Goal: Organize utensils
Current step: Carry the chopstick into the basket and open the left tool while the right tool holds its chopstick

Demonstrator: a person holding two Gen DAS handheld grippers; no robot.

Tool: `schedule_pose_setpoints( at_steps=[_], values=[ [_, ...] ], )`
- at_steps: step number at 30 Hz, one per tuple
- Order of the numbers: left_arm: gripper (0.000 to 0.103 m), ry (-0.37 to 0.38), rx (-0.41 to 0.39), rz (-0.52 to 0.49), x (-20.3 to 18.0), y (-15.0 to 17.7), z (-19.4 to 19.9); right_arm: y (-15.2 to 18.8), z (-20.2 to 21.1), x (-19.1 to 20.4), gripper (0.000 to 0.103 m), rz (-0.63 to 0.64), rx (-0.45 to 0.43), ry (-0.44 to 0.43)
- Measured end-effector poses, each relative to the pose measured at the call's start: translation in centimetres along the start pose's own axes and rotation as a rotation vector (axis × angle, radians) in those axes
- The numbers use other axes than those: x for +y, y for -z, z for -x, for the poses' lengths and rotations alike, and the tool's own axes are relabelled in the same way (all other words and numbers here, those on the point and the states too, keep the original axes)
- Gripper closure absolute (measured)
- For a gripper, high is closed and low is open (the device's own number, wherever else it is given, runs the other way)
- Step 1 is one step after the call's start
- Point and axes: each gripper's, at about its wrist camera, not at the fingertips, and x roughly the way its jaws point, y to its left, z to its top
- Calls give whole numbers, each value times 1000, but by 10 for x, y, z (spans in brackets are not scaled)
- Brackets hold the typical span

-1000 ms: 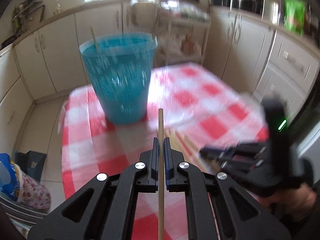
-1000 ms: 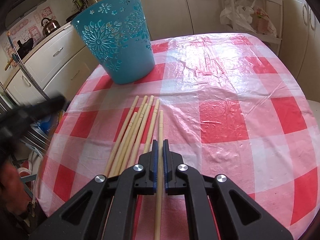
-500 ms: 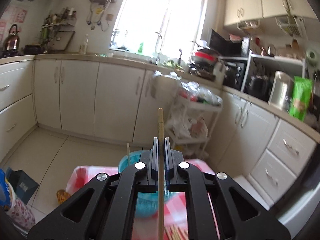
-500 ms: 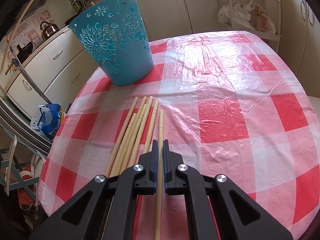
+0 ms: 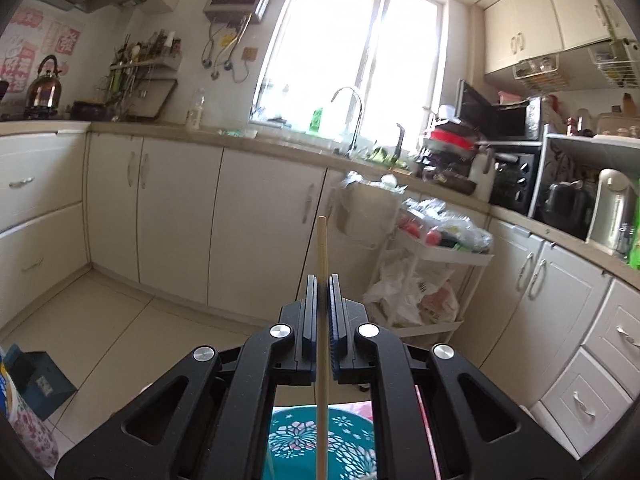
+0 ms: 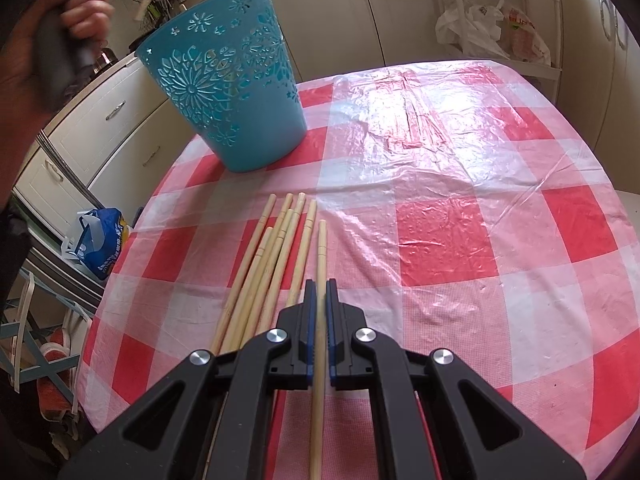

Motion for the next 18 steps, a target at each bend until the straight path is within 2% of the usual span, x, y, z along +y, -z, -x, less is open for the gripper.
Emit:
schedule_pose_setpoints(
  at_steps=[7, 18],
  values=[
    [98, -44, 75, -42, 6, 30, -26, 0, 0, 3, 97, 12, 0, 12],
    [96, -57, 152, -162, -10, 59, 3, 1, -1, 7, 97, 32, -3, 29]
  ],
)
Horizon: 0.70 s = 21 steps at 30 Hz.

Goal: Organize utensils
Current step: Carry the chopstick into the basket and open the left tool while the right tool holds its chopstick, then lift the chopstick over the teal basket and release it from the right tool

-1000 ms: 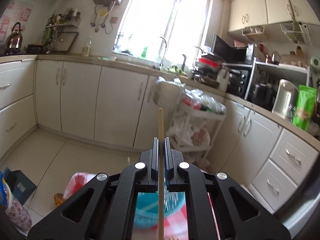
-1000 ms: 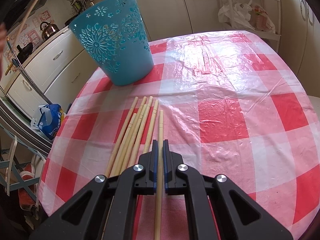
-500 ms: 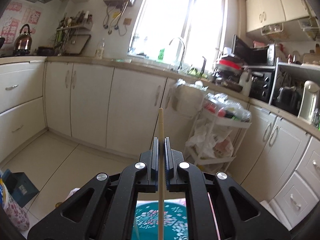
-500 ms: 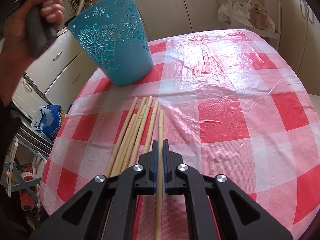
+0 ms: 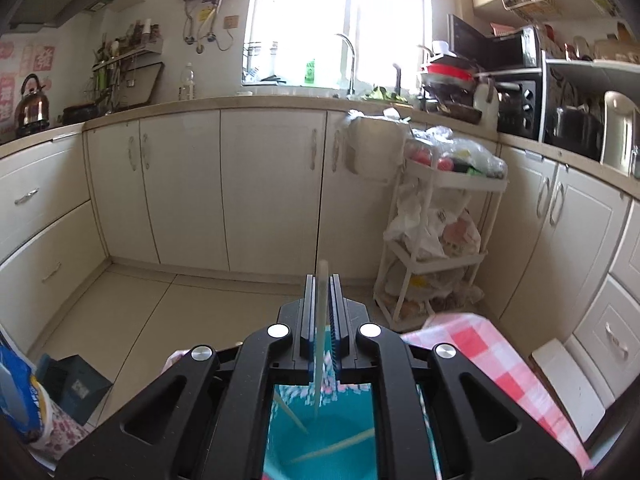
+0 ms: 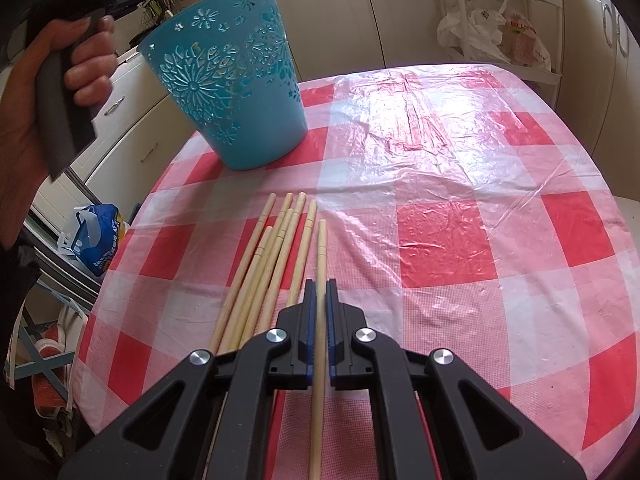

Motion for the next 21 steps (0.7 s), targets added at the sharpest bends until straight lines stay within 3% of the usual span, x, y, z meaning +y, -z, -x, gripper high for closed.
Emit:
schedule_pose_setpoints(
  at_steps=[2, 12, 16, 21],
  values=[
    [93, -2, 8, -21, -3, 7, 10, 0, 1, 1, 97, 11, -1, 8],
    [57, 12, 52, -79, -12, 46, 71, 4, 1, 18, 98, 118, -7, 105],
    [40, 34, 116, -24, 0, 81, 91, 4, 5, 2, 98, 38, -15, 64],
    [38, 64, 270, 111, 30, 145, 88, 4, 28, -16, 98, -78, -97, -49]
  ],
)
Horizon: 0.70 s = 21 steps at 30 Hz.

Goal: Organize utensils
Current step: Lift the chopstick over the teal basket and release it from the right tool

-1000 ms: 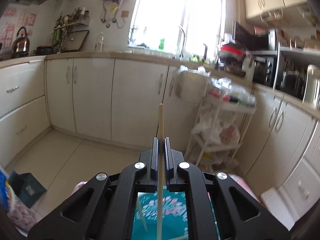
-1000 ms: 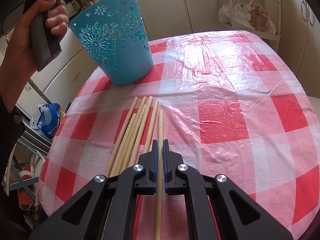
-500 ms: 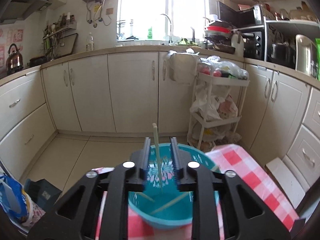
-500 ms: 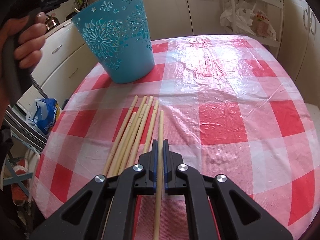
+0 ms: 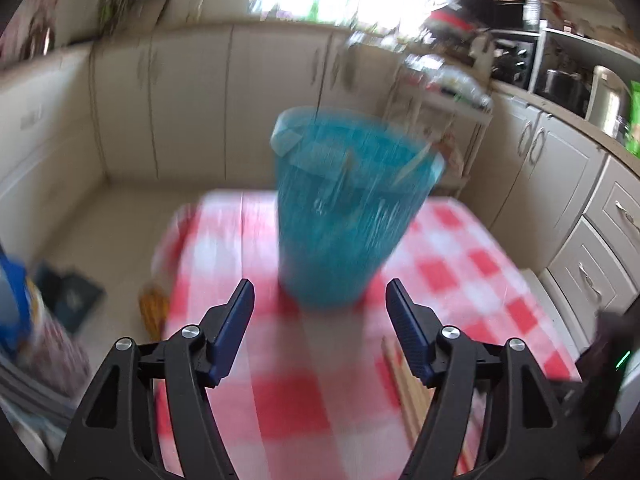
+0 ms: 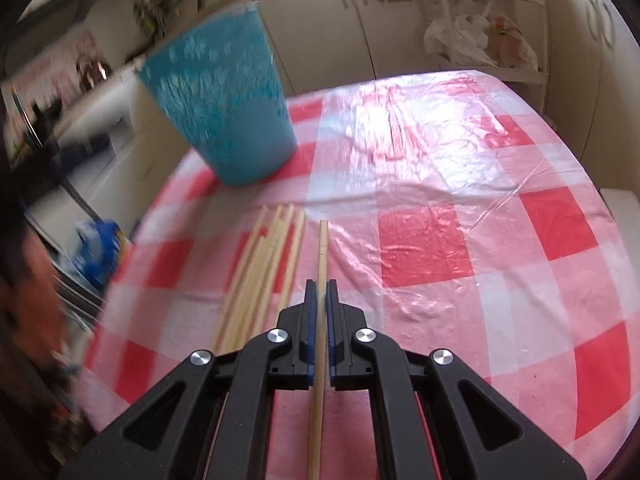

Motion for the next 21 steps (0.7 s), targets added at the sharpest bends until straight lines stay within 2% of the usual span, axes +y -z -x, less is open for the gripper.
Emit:
schedule_pose_setpoints(
  at_steps=[2, 7, 9, 11, 15, 21],
  values=[
    [38, 17, 63, 67, 14, 21, -10, -2, 10, 2, 98, -14, -45, -45],
    [38, 28, 82, 122, 28, 52, -20, -13, 31, 12, 98, -20, -148, -113],
    [36, 31, 125, 150, 32, 62, -28, -16, 36, 13, 98, -29, -169, -128],
    [36, 37, 103, 172, 36, 61, -26, -20, 43, 14, 98, -47, -190, -152],
    [34, 60, 115, 188, 39, 57, -30, -34, 49, 21, 98, -69, -223, -191],
    [29, 59, 143, 178, 35, 55, -35, -74, 53, 52, 98, -32, -276, -228]
  ],
)
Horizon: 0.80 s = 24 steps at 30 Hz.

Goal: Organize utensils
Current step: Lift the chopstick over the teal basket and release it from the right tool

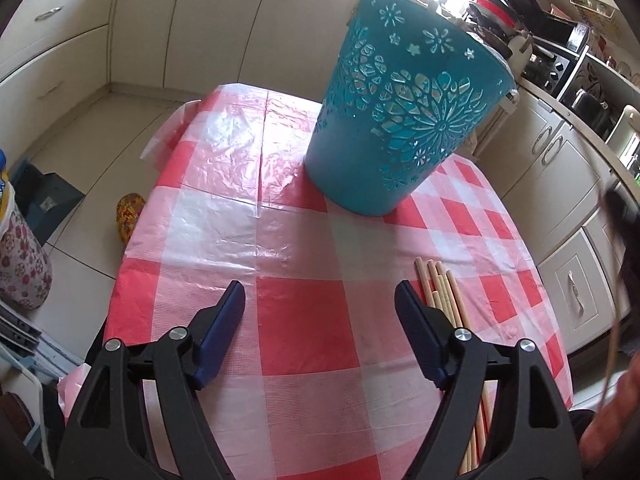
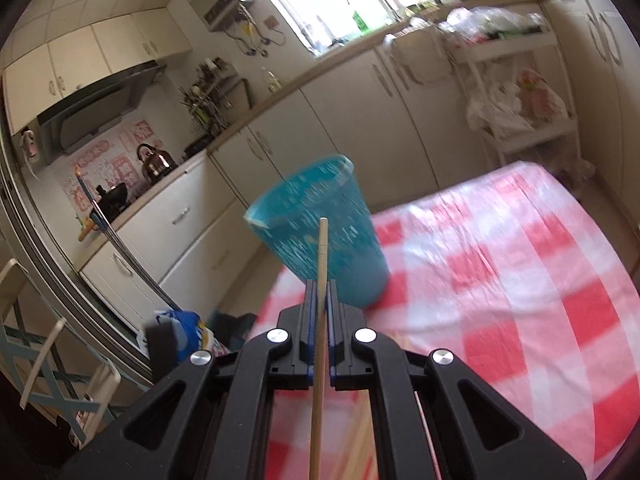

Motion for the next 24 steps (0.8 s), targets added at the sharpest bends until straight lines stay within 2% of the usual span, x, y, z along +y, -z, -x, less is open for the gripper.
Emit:
schedule_pose_setpoints(
  at_steps=[12, 16, 20, 22, 24],
  values=[
    [25, 28, 3, 7, -1, -1, -2, -98, -52, 51, 98, 22, -177, -25],
    [24, 41, -1, 16, 1, -1, -1, -123, -75, 60, 98, 36, -223, 9],
    [24, 48, -7, 21, 1, -1, 0, -144, -97, 63, 98, 60, -294, 85],
    [24, 48, -7, 22, 1, -1, 0, -149, -110, 61, 98, 68, -297, 124],
    [24, 51, -9, 24, 1, -2, 0, -151, -131, 55, 98, 84, -258, 174]
  ],
)
